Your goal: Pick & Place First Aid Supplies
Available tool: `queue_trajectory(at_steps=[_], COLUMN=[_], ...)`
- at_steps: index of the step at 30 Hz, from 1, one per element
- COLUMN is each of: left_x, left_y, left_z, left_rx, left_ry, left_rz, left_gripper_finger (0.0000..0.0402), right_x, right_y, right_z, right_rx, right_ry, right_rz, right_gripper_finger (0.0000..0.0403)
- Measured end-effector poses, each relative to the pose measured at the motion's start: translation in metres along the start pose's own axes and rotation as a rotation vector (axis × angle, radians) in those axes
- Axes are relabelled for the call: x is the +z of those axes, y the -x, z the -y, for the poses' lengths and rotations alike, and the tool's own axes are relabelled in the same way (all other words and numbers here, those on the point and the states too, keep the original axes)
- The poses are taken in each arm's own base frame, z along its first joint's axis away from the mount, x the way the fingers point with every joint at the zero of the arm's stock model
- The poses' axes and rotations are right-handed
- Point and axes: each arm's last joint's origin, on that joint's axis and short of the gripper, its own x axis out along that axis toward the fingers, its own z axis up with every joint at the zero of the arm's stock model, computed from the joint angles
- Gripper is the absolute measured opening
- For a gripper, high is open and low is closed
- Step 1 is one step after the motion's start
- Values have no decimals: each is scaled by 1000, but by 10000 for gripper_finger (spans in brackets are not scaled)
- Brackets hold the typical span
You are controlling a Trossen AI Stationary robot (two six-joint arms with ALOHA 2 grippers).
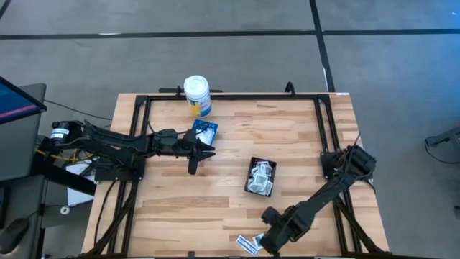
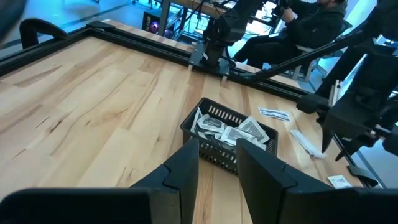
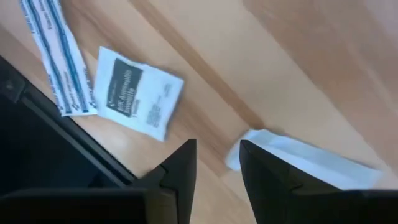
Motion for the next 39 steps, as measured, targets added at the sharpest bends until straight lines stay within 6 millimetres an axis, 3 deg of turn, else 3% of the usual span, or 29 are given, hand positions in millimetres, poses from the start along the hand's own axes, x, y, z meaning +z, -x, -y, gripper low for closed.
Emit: queue_trajectory(at_steps=[7,16,21,27,30,35,39], left_x=[-1,-1,-1,-1,-1,-1,-1], left_y=[0,0,0,0,0,0,0], left_z=[0,0,0,0,0,0,0], left_rx=[1,1,1,2,3,3,3], left_ry=[0,0,0,1,1,1,3], left_rz=[-6,-6,-6,-10,-12,-12,-12], left_gripper_finger=[108,108,108,108,108,108,108], right_x=[1,2,5,17,22,26,33], right_y=[-23,-22,-24,-24,-24,-12,22], right_z=[4,8,11,12,12,11,0], right_rx=[-106,-159,-168,-176,-173,-151,-62], right_ry=[-18,-13,-28,-33,-25,2,89], right_rz=[-109,-62,-52,47,52,84,326], right_gripper_finger=[116,112,82,14,8,15,3])
